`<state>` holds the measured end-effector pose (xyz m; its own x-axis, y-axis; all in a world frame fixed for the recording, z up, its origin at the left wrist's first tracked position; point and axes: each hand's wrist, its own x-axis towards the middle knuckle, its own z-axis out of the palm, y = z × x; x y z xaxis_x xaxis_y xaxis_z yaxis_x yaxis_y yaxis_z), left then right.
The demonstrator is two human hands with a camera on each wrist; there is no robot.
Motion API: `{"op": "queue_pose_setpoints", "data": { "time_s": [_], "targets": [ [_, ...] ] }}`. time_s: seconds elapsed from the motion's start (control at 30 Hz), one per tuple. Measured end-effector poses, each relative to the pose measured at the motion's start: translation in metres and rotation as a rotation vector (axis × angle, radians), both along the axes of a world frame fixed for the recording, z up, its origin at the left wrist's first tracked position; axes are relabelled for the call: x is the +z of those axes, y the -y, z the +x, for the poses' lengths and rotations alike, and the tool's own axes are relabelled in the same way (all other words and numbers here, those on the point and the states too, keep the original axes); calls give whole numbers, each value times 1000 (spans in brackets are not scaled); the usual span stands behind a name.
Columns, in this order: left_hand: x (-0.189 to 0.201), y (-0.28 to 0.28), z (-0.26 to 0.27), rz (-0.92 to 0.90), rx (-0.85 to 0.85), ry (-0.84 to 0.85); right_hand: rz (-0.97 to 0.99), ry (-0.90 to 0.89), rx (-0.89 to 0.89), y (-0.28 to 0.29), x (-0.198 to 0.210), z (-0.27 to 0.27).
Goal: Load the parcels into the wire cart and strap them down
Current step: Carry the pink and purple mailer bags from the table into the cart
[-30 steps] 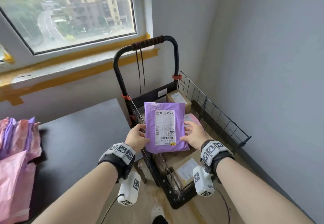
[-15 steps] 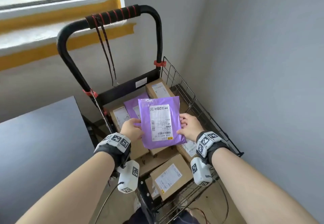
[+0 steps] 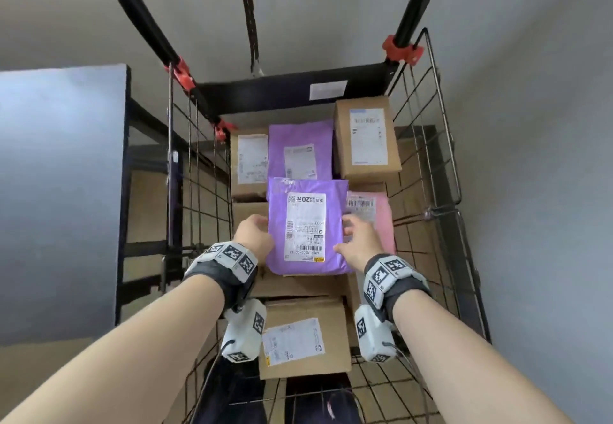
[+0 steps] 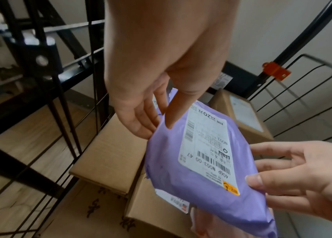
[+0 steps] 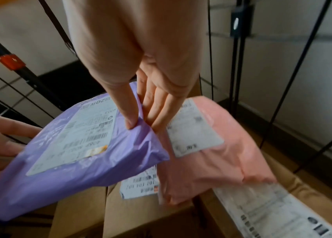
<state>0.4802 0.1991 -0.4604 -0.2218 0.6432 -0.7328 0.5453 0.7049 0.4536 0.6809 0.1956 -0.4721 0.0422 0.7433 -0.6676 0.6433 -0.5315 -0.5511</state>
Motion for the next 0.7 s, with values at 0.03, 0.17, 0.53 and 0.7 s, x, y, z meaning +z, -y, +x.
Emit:
{"op": "queue_pose_setpoints", "data": {
  "time_s": [0.03, 0.17, 0.53, 0.7],
  "targets": [
    [-9, 1, 1, -17, 16, -15, -8, -7, 5, 0, -12, -1],
    [-38, 0, 2, -30, 84, -73, -4, -44, -2, -4, -50, -4],
    [-64, -4, 6, -131, 142, 11, -19, -54, -59, -10, -81, 2],
    [-57, 8, 7, -115, 113, -6, -54, -42, -23, -8, -76, 0]
  ]
}}
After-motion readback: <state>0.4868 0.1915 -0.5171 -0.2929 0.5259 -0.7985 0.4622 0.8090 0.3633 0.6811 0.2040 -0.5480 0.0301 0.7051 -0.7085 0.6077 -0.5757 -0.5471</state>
